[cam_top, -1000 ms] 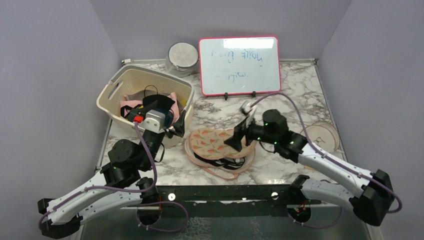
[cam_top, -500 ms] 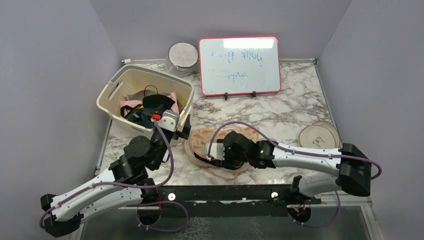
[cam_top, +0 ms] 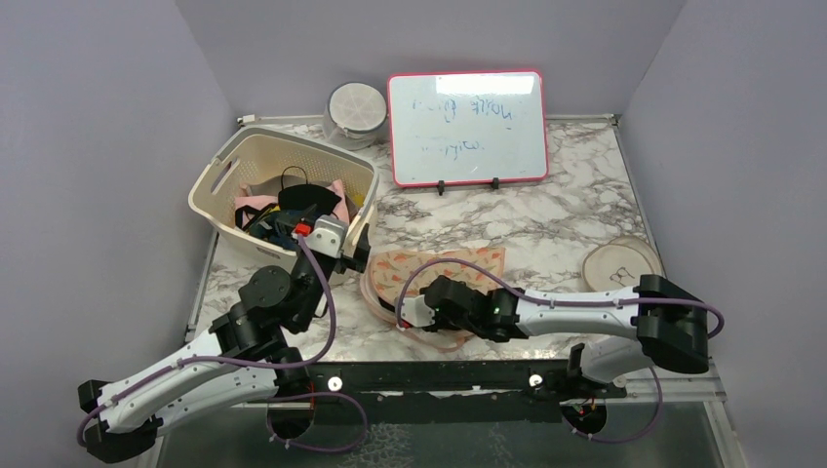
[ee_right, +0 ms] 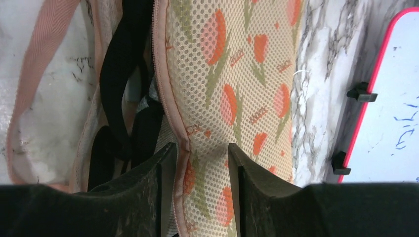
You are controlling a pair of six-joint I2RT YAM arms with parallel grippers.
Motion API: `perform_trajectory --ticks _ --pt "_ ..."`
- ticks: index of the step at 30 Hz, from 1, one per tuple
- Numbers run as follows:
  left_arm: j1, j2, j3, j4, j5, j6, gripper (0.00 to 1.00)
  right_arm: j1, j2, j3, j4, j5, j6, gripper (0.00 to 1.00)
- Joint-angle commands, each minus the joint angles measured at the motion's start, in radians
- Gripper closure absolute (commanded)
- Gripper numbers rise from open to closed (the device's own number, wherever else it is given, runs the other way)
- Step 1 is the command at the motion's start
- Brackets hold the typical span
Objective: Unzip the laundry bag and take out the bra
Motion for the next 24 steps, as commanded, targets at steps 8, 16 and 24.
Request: perform_trajectory --ticks 8,16,24 --pt "0.001 -0.025 0.010 0.003 -0.016 -0.011 0.01 0.010 -0.014 -0.021 0.117 0.042 -0.010 0.52" --pt "0.001 -0.021 0.005 0.003 -0.020 -0.008 0.01 0.011 0.003 -0.015 0.239 0.124 0.013 0.67" --pt "0.001 -0.017 0.003 0.005 -0.024 -0.008 0.01 -0.134 -0.040 0.063 0.222 0.114 0.119 0.97"
